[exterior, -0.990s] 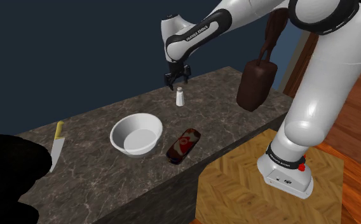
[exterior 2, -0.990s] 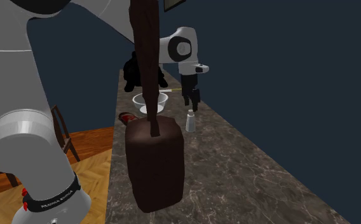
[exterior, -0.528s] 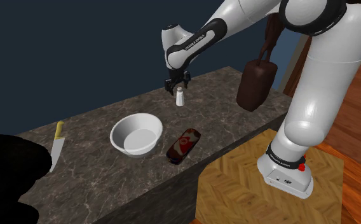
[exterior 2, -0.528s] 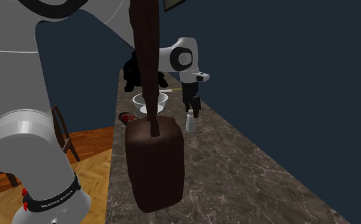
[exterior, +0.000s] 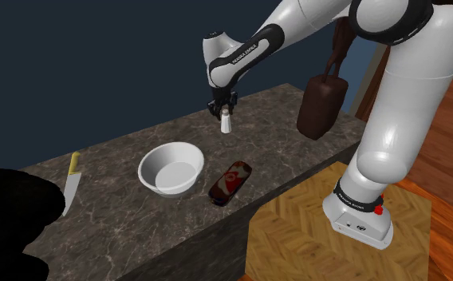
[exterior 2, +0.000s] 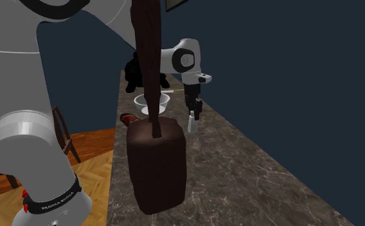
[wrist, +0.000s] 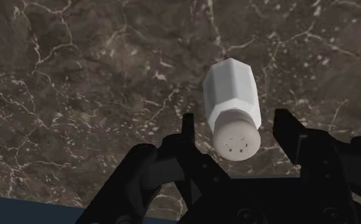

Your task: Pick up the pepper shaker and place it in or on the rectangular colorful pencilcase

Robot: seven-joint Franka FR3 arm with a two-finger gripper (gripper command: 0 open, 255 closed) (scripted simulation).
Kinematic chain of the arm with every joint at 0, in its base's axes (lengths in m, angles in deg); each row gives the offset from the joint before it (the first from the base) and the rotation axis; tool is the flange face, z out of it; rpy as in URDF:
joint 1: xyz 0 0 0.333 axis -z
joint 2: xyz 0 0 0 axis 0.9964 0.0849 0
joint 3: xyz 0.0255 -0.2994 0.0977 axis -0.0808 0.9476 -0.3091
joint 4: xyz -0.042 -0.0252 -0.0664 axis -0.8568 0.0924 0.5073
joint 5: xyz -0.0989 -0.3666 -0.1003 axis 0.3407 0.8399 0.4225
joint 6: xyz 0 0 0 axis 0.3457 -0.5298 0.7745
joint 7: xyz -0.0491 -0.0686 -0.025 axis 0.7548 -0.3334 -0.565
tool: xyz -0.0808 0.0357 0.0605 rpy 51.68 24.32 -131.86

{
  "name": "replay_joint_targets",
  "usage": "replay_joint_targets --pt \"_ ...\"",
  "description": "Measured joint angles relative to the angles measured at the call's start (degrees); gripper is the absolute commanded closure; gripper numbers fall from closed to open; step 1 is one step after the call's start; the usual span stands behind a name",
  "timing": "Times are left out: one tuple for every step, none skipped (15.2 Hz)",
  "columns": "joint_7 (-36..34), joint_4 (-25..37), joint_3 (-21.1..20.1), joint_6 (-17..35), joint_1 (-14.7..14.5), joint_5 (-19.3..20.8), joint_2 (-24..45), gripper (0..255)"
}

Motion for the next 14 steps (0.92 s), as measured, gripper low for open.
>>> replay_joint_targets --pt "0.0 0.0 0.0 0.0 0.0 0.0 0.0 255" --pt "0.0 0.0 0.0 0.0 0.0 0.0 0.0 255" --pt "0.0 0.0 0.0 0.0 0.0 0.0 0.0 255" --pt "0.0 0.0 0.0 0.0 0.0 0.0 0.0 255" --pt "0.0 0.0 0.0 0.0 0.0 0.0 0.0 255" --pt "0.0 0.0 0.0 0.0 0.0 0.0 0.0 255" --pt "0.0 0.0 0.0 0.0 0.0 0.0 0.0 255" --pt "0.0 0.0 0.0 0.0 0.0 0.0 0.0 255" --pt "0.0 0.0 0.0 0.0 0.0 0.0 0.0 255" --pt "0.1 0.2 0.0 -0.4 0.0 -0.1 -0.2 255" --pt "0.1 0.4 -0.1 -1.0 -0.1 -0.1 -0.5 255" --pt "0.2 0.5 -0.1 -1.4 0.0 -0.2 -0.9 255" --pt "0.4 0.9 -0.1 -2.1 0.0 -0.3 -1.3 255" --pt "0.5 1.2 -0.1 -2.8 0.0 -0.4 -1.6 255"
